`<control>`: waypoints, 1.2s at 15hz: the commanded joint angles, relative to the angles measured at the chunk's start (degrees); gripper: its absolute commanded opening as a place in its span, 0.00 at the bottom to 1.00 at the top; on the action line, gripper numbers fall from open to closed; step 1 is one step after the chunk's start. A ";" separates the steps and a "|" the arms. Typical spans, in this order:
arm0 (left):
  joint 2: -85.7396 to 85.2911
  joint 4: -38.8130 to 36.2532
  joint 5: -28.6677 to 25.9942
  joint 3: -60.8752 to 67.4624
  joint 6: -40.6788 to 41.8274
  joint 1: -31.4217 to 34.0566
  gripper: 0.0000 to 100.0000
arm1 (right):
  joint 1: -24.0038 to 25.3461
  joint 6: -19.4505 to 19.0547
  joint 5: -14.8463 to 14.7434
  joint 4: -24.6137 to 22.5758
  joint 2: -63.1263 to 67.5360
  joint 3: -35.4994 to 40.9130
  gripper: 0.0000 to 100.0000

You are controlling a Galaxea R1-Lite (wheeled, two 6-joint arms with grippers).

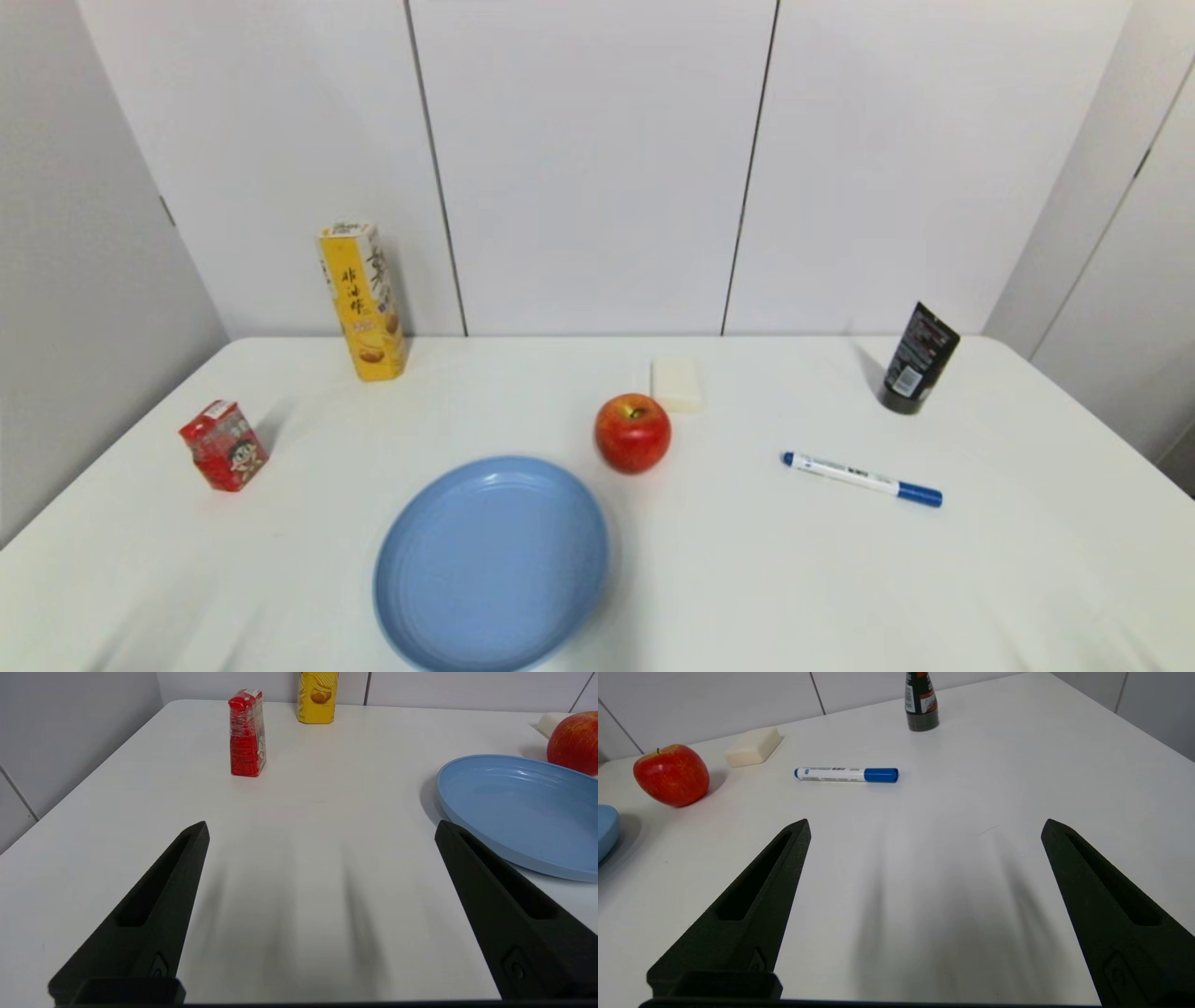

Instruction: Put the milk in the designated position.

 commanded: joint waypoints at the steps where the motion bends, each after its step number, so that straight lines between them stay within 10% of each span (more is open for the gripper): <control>1: 0.07 -0.02 0.01 0.00 -0.02 0.00 1.00 | 0.00 0.05 -0.01 0.00 0.07 0.09 1.00; 10: 0.25 0.50 0.01 -0.09 -0.20 0.35 1.00 | 0.00 0.05 -0.01 0.00 0.07 0.00 1.00; 18: 42.17 -3.19 0.36 -22.94 9.47 6.94 1.00 | 0.00 0.05 -0.01 0.00 0.07 0.00 1.00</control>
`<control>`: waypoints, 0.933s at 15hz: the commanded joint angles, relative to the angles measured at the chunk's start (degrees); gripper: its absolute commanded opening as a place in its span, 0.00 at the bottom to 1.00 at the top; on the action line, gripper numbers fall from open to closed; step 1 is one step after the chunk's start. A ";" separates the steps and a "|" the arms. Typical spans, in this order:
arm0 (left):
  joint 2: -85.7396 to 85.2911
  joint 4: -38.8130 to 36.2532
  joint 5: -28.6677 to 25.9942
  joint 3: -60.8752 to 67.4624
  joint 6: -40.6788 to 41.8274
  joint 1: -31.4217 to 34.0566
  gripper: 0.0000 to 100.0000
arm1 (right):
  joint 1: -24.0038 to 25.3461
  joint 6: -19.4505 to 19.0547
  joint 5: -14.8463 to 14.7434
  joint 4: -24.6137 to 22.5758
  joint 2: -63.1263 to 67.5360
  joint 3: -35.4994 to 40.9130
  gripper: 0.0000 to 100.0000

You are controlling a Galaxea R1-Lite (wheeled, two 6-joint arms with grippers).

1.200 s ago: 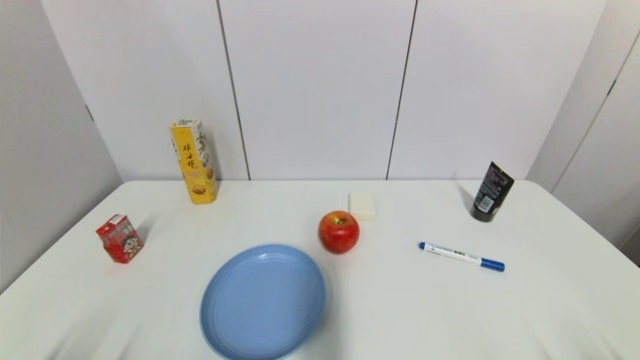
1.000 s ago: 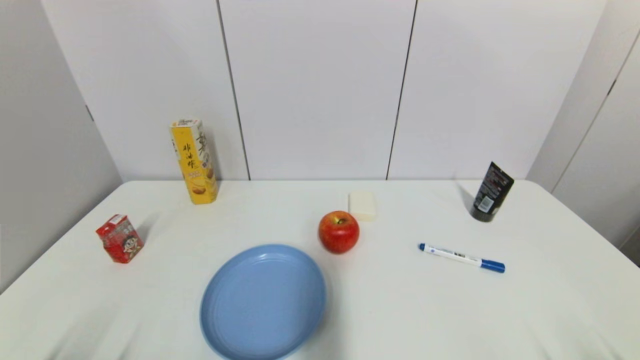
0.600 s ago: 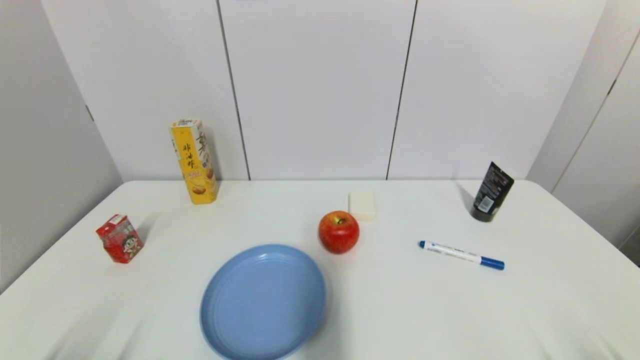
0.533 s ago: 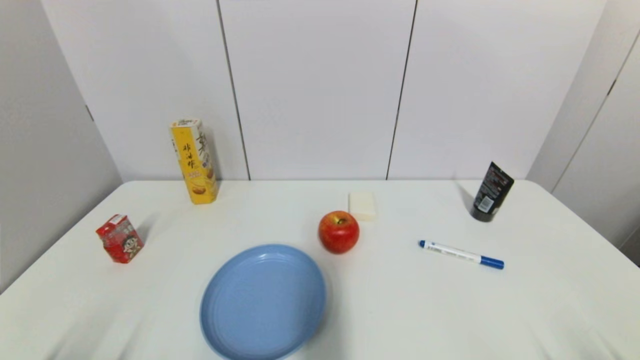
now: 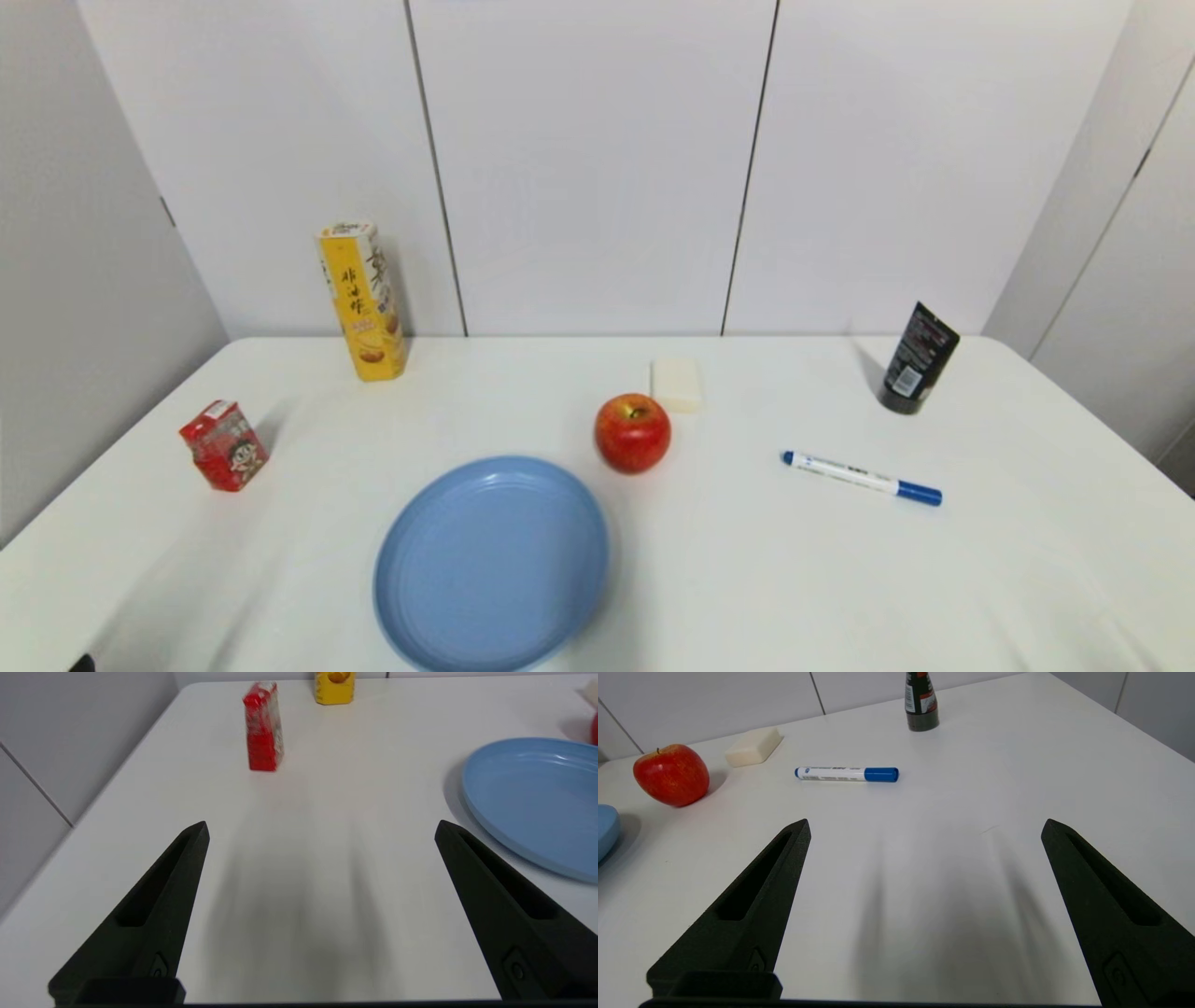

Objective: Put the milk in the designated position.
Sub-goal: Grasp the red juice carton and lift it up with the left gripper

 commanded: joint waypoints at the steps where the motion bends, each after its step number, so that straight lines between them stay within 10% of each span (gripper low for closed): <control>1: 30.40 -5.18 0.08 -16.12 5.38 3.83 1.00 | 0.00 0.05 -0.03 0.00 0.07 0.09 1.00; 14: 68.90 -48.25 -0.01 -11.20 -0.69 7.61 1.00 | 0.00 0.05 -0.03 0.00 0.07 0.09 1.00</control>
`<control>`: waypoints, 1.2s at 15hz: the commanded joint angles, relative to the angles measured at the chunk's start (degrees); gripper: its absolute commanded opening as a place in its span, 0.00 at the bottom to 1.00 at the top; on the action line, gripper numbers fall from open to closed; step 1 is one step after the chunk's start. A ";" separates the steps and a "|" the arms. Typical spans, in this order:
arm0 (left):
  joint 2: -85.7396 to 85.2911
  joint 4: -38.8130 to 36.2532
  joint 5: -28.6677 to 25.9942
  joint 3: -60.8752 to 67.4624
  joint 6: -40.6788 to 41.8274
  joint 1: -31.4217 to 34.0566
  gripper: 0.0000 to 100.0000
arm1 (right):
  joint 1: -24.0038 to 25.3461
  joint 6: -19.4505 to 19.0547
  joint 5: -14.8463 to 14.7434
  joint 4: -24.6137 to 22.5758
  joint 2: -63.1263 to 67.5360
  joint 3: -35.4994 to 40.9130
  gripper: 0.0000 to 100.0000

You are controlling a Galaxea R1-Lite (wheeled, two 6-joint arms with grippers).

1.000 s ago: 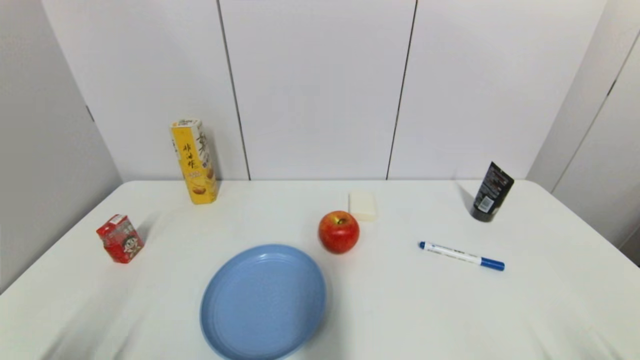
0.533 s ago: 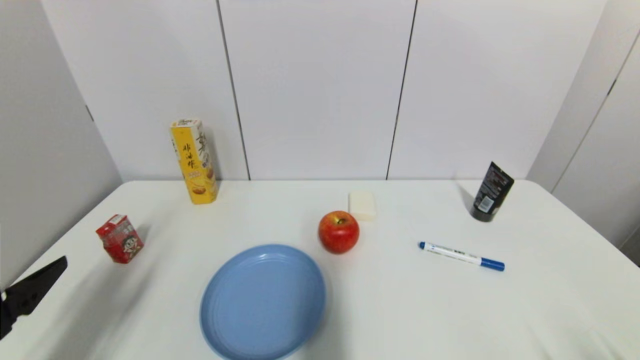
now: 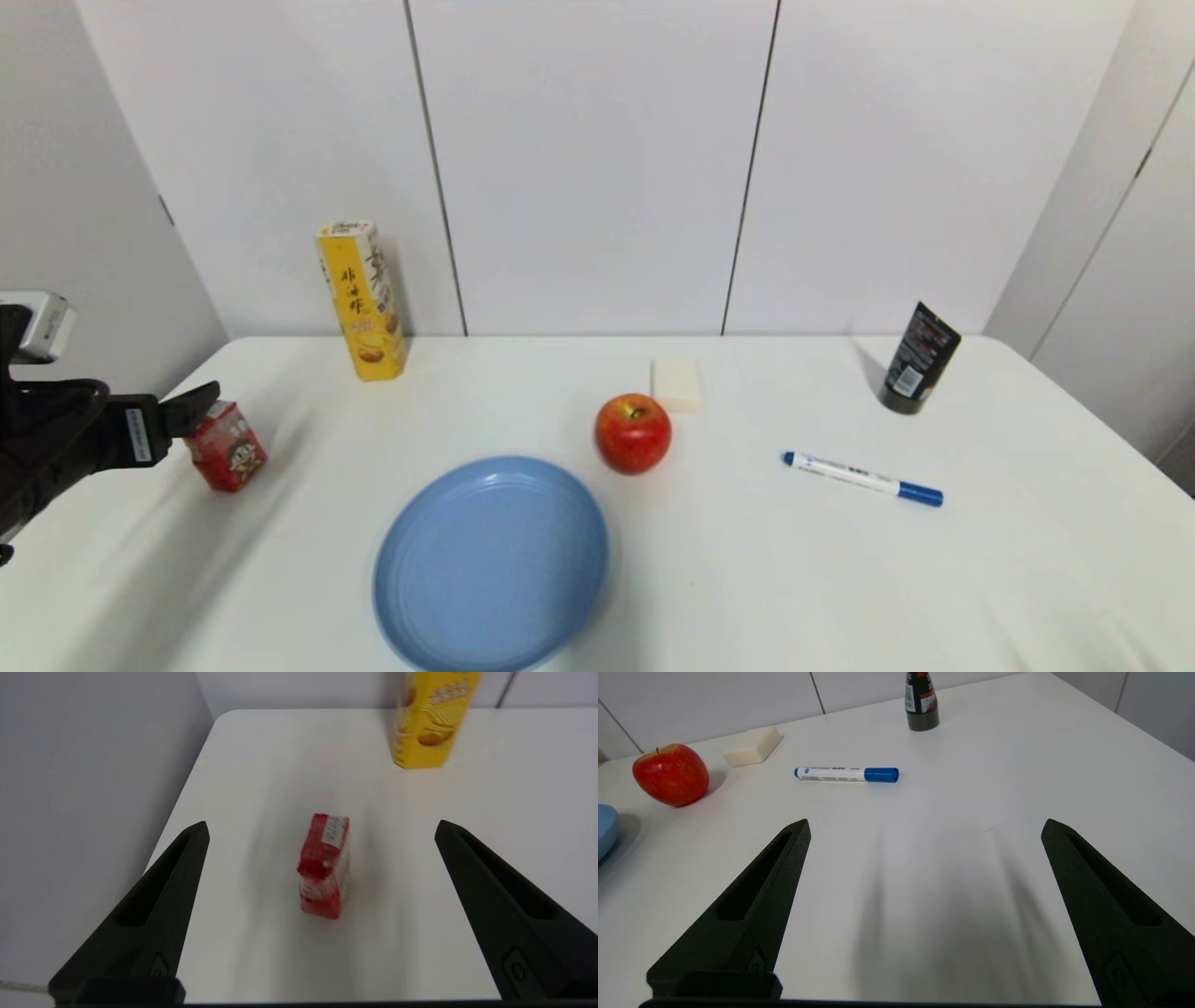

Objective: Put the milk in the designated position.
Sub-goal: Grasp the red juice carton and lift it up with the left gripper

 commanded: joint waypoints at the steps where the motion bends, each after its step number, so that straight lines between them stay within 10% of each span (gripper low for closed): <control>1: 5.58 -8.34 -0.04 4.93 -2.89 0.78 1.00 | 0.00 0.05 -0.01 -0.02 0.07 0.00 1.00; 4: 5.05 -0.96 -0.66 -2.28 -2.02 0.69 1.00 | 0.00 0.05 -0.01 -0.02 0.07 0.09 1.00; 12: 6.37 67.25 -0.57 -44.90 2.99 0.51 1.00 | 0.00 0.05 -0.01 -0.02 0.07 0.00 1.00; 18: 13.05 78.58 -0.40 -50.70 4.75 0.51 1.00 | 0.00 0.05 -0.01 -0.02 0.07 0.09 1.00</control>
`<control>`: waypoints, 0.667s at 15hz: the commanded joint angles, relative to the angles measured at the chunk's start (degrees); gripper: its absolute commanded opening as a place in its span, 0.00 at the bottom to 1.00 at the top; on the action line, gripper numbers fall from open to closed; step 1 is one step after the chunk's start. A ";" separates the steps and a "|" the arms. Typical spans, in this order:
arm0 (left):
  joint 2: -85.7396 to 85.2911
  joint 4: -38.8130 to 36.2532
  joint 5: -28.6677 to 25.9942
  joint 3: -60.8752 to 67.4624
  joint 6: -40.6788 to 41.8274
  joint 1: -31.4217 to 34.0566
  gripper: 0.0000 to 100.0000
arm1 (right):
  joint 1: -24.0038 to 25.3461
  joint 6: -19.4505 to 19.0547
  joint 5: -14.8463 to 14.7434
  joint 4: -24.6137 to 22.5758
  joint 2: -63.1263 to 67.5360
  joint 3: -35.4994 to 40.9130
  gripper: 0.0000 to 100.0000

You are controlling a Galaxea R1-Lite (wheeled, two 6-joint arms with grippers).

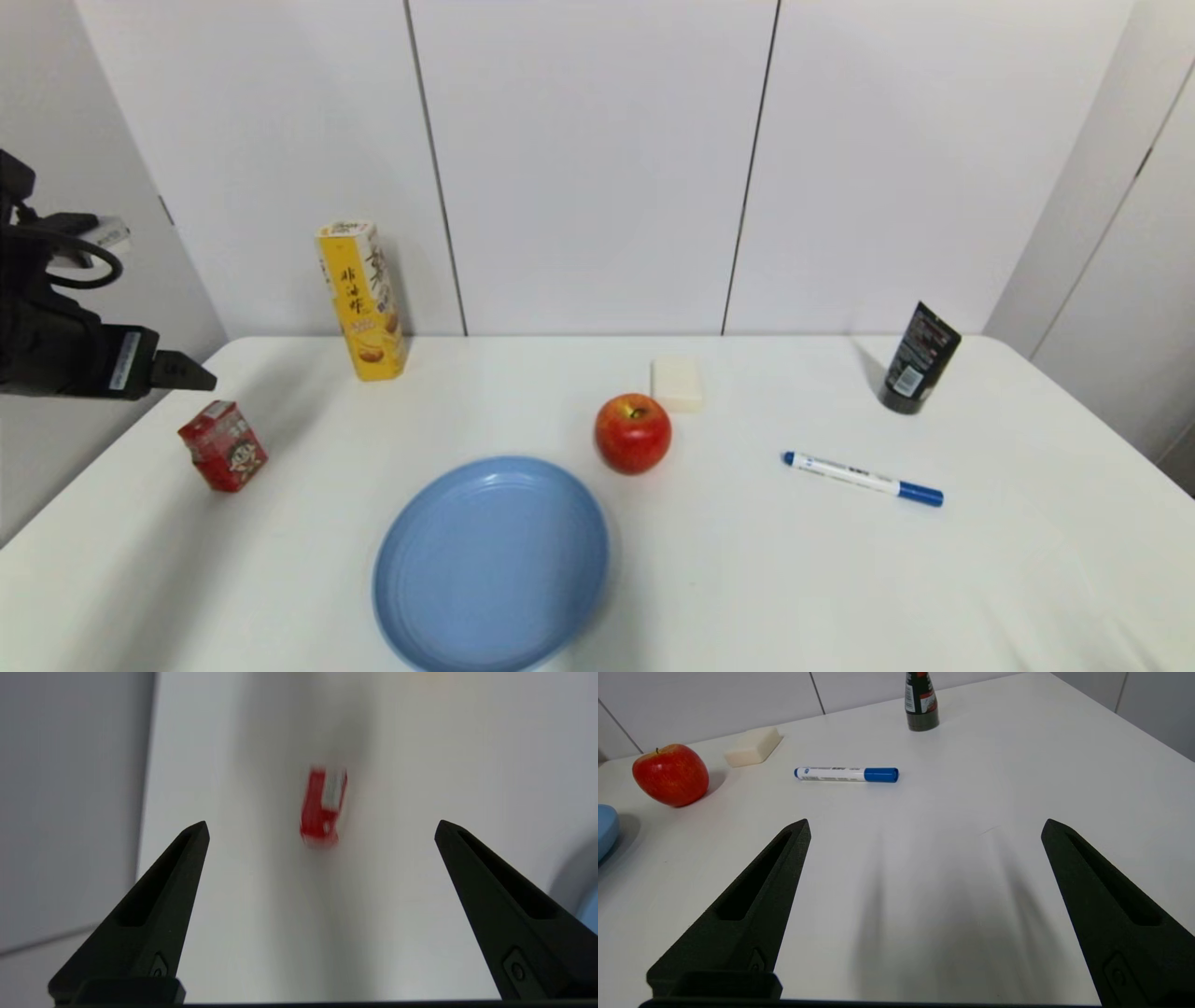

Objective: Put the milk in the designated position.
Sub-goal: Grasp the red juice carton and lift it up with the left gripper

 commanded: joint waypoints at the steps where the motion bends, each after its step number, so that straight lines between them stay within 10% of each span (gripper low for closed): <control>1: 4.88 8.13 0.13 -2.98 0.36 0.00 1.00 | 0.00 0.05 -0.01 0.00 0.07 0.00 1.00; 10: 15.78 14.55 1.01 -13.70 6.68 0.71 1.00 | 0.00 0.05 -0.01 0.00 0.07 0.00 1.00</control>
